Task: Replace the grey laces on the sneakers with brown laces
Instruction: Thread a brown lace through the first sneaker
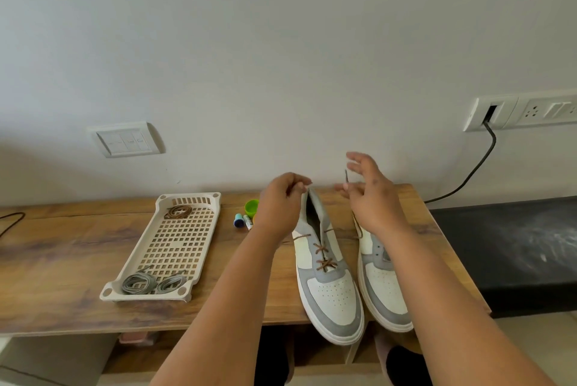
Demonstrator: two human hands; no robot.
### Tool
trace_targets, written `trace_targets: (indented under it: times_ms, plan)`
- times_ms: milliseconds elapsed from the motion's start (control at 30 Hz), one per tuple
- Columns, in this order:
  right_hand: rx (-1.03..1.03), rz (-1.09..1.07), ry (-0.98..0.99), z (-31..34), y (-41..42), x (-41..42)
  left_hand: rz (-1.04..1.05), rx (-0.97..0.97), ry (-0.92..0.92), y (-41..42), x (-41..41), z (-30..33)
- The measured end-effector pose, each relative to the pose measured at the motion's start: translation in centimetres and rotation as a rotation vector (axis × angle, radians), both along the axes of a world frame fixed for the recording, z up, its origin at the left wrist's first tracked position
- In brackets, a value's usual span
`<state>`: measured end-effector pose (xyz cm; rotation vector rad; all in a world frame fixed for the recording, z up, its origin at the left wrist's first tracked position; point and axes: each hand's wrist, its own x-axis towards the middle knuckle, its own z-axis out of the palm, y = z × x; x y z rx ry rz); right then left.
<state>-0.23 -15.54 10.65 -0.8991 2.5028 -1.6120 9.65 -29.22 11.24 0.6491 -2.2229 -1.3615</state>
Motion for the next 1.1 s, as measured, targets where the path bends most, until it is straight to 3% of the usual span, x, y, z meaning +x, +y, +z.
trace_targets:
  times_ms: [167, 300, 433, 933, 1100]
  plan:
    - [-0.372, 0.024, -0.035, 3.8, -1.0, 2.7, 0.082, 0.301, 0.451, 1.9, 0.9, 4.2]
    - [-0.557, 0.045, -0.051, 6.2, -1.2, 4.3, 0.084, 0.378, 0.623, 3.5, 1.2, 6.4]
    - [-0.676, 0.035, -0.09, 7.3, -1.0, 4.7, 0.078, 0.333, 0.652, 4.7, 1.0, 7.1]
    - [-0.657, 0.0, -0.04, 7.9, -0.7, 4.9, 0.118, 0.093, 0.551, 5.2, 1.0, 7.7]
    - [-0.658, 0.001, -0.018, 7.9, -0.7, 5.0, 0.125, 0.093, 0.547, 5.1, 1.1, 7.7]
